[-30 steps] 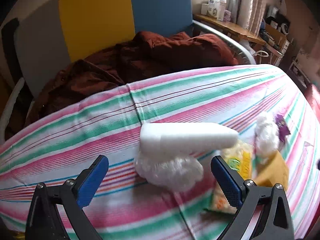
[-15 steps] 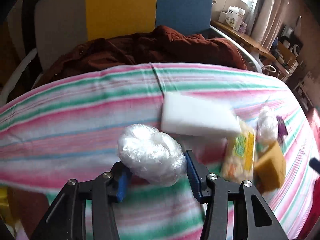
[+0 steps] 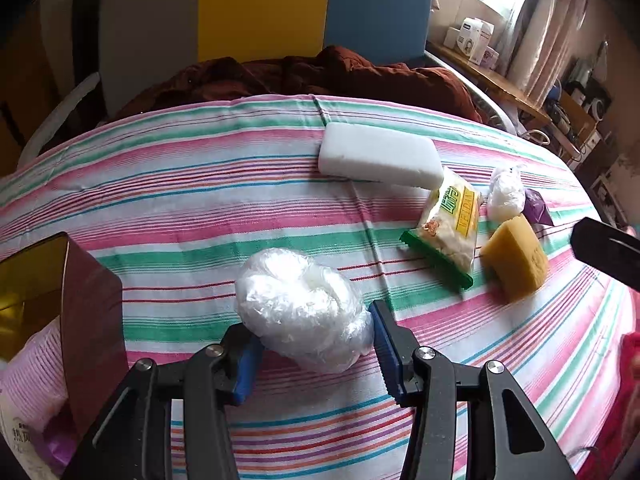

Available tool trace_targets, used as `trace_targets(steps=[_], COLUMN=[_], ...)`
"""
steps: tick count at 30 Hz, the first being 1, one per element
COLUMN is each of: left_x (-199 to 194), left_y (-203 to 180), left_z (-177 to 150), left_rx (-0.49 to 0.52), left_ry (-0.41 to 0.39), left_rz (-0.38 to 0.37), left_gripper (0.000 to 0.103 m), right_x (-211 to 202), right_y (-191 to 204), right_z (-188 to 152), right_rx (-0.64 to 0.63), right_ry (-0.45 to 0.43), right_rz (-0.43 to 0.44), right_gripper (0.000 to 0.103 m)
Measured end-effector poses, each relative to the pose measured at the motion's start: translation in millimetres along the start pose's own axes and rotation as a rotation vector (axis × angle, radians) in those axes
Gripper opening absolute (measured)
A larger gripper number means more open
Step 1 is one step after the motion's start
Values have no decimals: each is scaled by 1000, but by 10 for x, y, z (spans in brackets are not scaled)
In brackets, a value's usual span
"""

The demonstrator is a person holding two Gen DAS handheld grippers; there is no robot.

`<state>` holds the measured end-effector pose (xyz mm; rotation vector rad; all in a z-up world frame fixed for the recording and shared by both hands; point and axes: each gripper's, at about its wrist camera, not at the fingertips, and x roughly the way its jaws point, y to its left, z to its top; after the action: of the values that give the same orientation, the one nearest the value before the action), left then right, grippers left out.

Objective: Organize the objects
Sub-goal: 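Grasp the clear plastic bag with the left gripper while the right gripper reaches for the white foam block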

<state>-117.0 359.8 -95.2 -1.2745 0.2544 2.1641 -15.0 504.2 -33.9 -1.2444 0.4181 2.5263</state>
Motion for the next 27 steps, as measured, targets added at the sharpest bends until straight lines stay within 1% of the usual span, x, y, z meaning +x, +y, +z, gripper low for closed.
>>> trace_targets(steps=[2,4,8,10,13,14,16,18,21,24,25,26,27], left_x=[9,9,27,37,45,45,44,49,52,54,53,54,56], left_y=[31,63,55,49,75,91,115,126,144,160,159,155,145], left_z=[9,8,26,29,36,35,33,44,45,46,44,42,39], left_rx=[-14,-27,-27,-23,-43,-53,-68,-81,-91,-96,-97,-95,-90], left_ry=[-5,-11,-19,-23,-27,-29,-34,-37,-42,-46,-48,-52,-54], left_rz=[-10,-18,-23,-23,-47,-55,-69,-81,-95,-103,-103,-101,-95], left_gripper=[52,52,52,55,57,57,57,58,59,59,59,59,59], right_x=[57,189,570,788,1040,1158,1310,1451,1639,1731,1747,1744,1713], right_y=[153,247,463,571,695,742,798,839,864,797,755,712,684], right_z=[161,295,520,587,629,646,682,709,737,795,801,795,784], right_rx=[-146,-247,-432,-522,-629,-667,-715,-749,-769,-716,-686,-651,-627], right_ry=[-2,23,110,164,218,250,287,312,358,388,402,413,411], right_rz=[11,12,19,15,-6,-4,-11,-14,10,79,103,137,168], right_gripper=[103,103,103,103,103,103,103,103,103,102,99,88,82])
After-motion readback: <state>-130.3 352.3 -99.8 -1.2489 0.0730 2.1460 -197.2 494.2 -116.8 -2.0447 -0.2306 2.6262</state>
